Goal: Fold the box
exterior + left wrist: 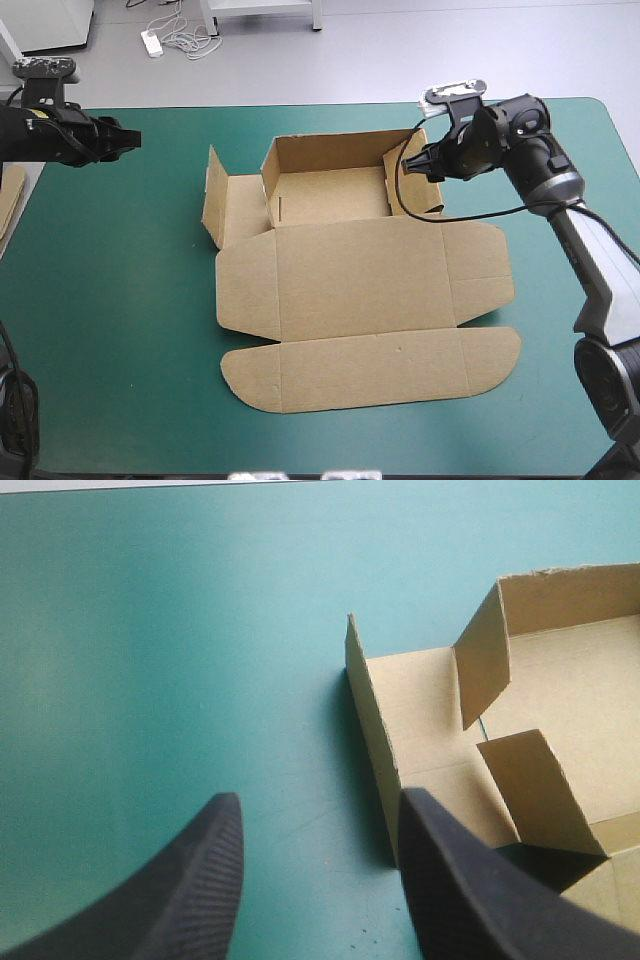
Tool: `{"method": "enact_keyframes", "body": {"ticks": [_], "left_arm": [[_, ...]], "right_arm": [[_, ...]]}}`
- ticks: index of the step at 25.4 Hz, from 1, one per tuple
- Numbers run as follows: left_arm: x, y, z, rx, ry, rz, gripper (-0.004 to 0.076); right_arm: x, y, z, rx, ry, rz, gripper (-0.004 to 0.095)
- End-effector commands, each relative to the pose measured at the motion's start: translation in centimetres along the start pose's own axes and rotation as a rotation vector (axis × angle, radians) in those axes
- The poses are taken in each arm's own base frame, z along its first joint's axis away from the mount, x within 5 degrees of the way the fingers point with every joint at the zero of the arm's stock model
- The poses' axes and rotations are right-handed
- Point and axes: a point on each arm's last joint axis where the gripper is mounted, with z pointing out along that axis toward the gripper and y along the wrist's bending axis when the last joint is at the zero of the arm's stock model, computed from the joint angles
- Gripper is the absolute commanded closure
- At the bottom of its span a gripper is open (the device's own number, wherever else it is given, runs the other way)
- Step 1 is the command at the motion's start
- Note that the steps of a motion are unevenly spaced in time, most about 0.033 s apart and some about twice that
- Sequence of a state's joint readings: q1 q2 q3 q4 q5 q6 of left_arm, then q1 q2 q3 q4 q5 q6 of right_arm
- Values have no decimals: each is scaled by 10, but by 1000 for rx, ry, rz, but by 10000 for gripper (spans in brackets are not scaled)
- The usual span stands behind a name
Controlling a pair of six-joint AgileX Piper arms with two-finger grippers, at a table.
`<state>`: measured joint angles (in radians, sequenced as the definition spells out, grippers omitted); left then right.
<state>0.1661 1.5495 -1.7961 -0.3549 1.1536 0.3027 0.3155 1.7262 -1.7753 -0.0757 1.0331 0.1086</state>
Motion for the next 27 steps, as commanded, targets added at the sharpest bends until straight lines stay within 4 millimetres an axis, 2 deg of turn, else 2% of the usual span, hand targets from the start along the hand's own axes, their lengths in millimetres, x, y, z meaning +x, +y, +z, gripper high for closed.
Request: {"method": "enact_keyframes", "body": {"ticks": [1, 8, 15, 18, 19, 23, 27], "left_arm": [[-9, -9, -22, 5, -99, 10, 374], [-8, -9, -22, 6, -94, 11, 374], [-8, -9, -22, 8, -87, 11, 374], [-7, -9, -22, 8, -85, 11, 374], [-7, -9, -22, 8, -85, 11, 374], [-8, -9, -22, 6, -91, 11, 374], [-10, -8, -22, 0, -113, 10, 374]], "right_arm": [[-6, 0, -14, -5, -139, 8, 381], [-16, -3, 8, 29, -170, -1, 381], [-30, -5, 55, 43, -89, 10, 379], [-38, -14, 68, 54, -67, 37, 379], [-41, -22, 79, 62, -34, 53, 379], [-41, -29, 105, -31, 51, 75, 382], [-35, -24, 116, -88, 100, 67, 392]]}}
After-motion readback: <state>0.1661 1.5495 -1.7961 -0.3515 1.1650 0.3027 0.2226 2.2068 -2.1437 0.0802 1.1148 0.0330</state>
